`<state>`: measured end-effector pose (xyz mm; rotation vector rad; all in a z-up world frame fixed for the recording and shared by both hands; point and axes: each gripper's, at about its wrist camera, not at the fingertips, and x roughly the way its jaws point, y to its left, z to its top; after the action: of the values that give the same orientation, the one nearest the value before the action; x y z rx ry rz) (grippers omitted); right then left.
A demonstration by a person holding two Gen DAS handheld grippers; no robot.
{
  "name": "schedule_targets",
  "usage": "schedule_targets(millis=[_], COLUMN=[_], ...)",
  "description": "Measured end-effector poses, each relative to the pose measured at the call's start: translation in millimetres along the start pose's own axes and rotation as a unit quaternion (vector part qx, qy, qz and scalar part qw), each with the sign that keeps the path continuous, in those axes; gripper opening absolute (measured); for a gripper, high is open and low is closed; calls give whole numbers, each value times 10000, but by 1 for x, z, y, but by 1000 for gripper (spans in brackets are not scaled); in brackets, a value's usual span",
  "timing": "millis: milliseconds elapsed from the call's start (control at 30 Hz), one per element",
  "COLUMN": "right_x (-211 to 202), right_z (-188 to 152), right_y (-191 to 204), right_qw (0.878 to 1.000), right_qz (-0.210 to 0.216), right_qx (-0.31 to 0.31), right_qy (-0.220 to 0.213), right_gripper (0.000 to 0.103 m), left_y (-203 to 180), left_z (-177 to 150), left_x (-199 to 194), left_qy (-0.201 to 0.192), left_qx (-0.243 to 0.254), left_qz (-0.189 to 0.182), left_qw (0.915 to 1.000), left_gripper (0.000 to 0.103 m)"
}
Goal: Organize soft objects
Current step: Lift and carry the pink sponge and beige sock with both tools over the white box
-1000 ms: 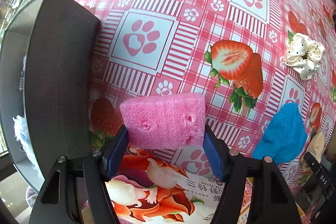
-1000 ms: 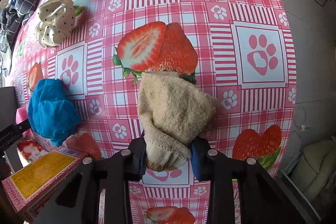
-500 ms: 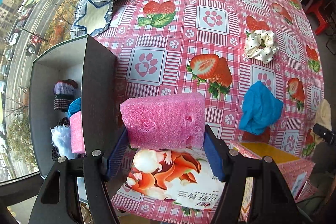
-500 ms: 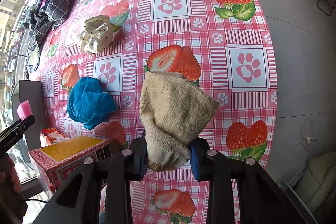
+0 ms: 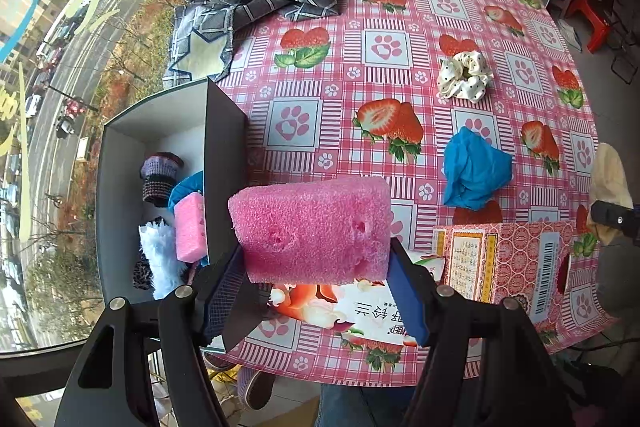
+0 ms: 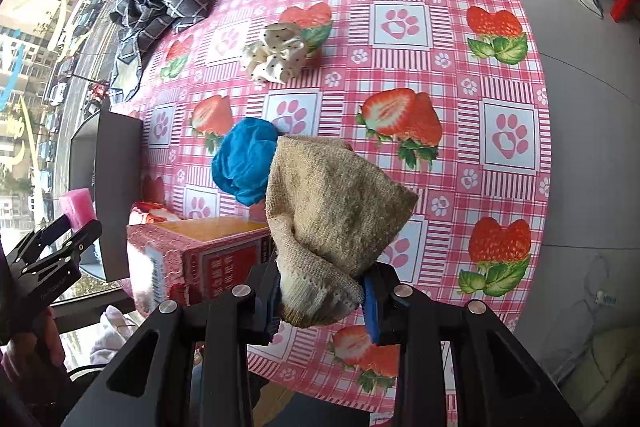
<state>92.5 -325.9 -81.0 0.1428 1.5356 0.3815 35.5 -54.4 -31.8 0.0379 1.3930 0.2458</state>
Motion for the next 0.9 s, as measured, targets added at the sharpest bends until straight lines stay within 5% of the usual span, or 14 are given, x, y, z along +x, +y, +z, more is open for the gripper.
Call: schedule_targets(millis=[600, 900], right_x=[-43, -48], right_z=[-42, -55], right_y=[93, 143], right_qw=[9959, 9956], right_qz=[-13, -123], right_qx=[473, 242], right_qy=[-769, -894], right_gripper=[33, 33], left_y=[47, 89], left_z=[-23, -31], left_x=[-11, -19], left_qy=[-532, -776], left_qx=[935, 638], left_qz=[-449, -559], left_qw=[9932, 9934], left_gripper=[72, 72])
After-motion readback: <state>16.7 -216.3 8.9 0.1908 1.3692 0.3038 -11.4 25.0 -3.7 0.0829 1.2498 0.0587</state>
